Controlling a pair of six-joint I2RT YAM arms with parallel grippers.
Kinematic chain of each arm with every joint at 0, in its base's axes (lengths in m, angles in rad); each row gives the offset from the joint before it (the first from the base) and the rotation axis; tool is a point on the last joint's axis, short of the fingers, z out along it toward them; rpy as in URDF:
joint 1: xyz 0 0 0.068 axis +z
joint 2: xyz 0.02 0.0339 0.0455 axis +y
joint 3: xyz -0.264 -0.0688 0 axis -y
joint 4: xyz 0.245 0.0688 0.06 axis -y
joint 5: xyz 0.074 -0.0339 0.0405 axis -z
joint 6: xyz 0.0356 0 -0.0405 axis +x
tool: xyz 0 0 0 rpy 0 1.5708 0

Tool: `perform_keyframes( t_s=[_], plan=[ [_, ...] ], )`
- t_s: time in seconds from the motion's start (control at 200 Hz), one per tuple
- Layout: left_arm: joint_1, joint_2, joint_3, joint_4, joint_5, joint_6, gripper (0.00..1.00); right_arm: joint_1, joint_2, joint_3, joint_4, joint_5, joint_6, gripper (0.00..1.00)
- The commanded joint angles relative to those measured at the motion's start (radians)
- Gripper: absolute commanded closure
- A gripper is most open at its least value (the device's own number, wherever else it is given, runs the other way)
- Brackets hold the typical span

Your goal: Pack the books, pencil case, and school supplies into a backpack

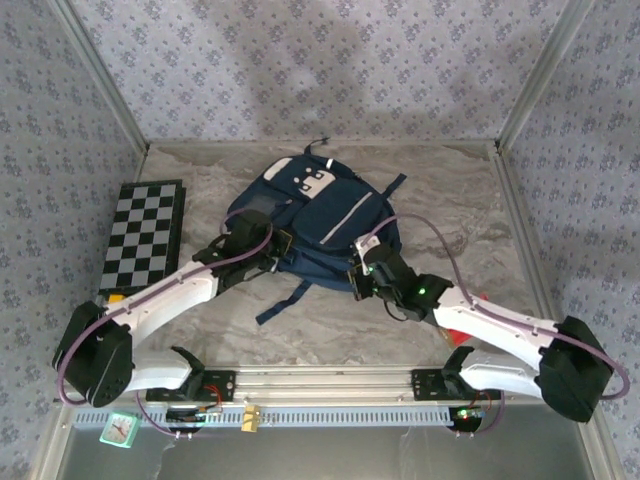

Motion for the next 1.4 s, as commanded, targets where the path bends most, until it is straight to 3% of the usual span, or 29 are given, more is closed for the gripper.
perform_keyframes(
  t_s=[0.0, 0.14, 0.29, 0.38, 0.495, 0.65, 0.86, 0.989, 1.139, 1.394],
  plan=[
    [0.085, 0.014, 0.07, -0.03, -0.016, 0.131, 1.0, -0.054, -0.038, 0.016, -0.206, -0.011, -0.001, 1.0],
    [0.138, 0.083, 0.12, -0.021, 0.057, 0.234, 1.0, -0.024, 0.005, 0.074, -0.2, -0.183, -0.074, 1.0],
    [0.193, 0.188, 0.202, 0.019, 0.171, 0.346, 1.0, 0.098, 0.121, 0.203, -0.158, -0.22, -0.05, 1.0],
    [0.214, 0.245, 0.265, 0.014, 0.212, 0.435, 1.0, 0.111, 0.203, 0.253, -0.055, -0.283, 0.004, 1.0],
    [0.241, 0.267, 0.271, 0.033, 0.258, 0.518, 0.81, 0.113, 0.301, 0.306, 0.043, -0.319, 0.067, 1.0],
    [0.259, 0.194, 0.201, 0.027, 0.308, 0.532, 0.66, 0.108, 0.347, 0.326, 0.033, -0.269, 0.091, 1.0],
    [0.238, -0.029, 0.01, 0.01, 0.271, 0.361, 0.6, 0.101, 0.341, 0.302, 0.008, -0.242, 0.109, 1.0],
    [0.148, -0.121, -0.085, 0.054, 0.197, 0.227, 0.55, 0.103, 0.334, 0.28, 0.016, -0.238, 0.121, 1.0],
    [0.032, -0.111, -0.135, 0.094, 0.096, 0.093, 0.56, 0.106, 0.335, 0.278, 0.013, -0.226, 0.124, 1.0],
    [-0.082, -0.074, -0.191, 0.175, -0.009, -0.067, 0.61, 0.111, 0.348, 0.283, 0.021, -0.222, 0.129, 1.0]
  ],
)
